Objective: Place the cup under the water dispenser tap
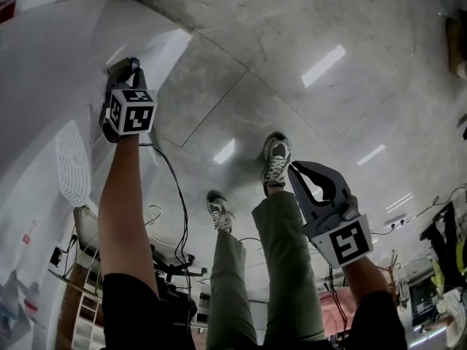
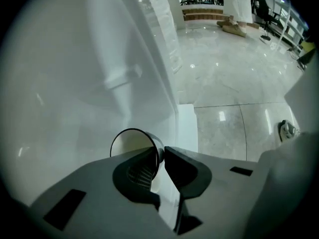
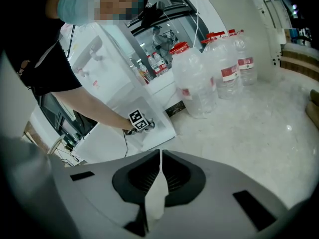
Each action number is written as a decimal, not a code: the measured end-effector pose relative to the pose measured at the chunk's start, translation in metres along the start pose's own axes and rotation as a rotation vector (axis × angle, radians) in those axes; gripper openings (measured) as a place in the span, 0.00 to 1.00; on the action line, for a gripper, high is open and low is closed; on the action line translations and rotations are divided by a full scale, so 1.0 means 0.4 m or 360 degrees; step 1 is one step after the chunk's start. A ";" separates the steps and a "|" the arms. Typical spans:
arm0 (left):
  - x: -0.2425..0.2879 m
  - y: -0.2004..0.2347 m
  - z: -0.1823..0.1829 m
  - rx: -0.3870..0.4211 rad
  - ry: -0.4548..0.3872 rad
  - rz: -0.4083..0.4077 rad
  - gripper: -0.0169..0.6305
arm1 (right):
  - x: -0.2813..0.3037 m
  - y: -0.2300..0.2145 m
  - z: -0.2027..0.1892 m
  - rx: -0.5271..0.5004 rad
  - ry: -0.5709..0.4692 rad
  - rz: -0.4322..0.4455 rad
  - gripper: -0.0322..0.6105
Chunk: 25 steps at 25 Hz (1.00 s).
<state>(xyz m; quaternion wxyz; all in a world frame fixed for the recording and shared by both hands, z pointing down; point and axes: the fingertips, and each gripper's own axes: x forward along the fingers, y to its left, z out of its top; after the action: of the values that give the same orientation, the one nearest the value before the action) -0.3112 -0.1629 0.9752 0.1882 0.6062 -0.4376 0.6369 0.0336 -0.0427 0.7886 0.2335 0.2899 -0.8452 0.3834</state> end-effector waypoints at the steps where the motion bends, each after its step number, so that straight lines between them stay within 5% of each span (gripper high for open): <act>1: 0.000 -0.002 -0.002 0.0007 0.0005 -0.0005 0.13 | -0.002 0.001 -0.003 0.0005 0.0002 -0.0005 0.12; 14: -0.114 -0.144 -0.038 0.0066 -0.0010 -0.0221 0.10 | -0.099 0.075 0.024 0.0012 -0.0038 -0.0048 0.12; 25: -0.434 -0.326 -0.008 0.0217 -0.0234 -0.0432 0.10 | -0.248 0.238 0.109 0.0064 -0.0255 -0.0117 0.12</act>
<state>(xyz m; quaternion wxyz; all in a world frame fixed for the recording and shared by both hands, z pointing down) -0.1789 -0.0387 0.8558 0.1986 0.7161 -0.3201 0.5877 0.0340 0.0050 0.6525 0.1732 0.3551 -0.8422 0.3670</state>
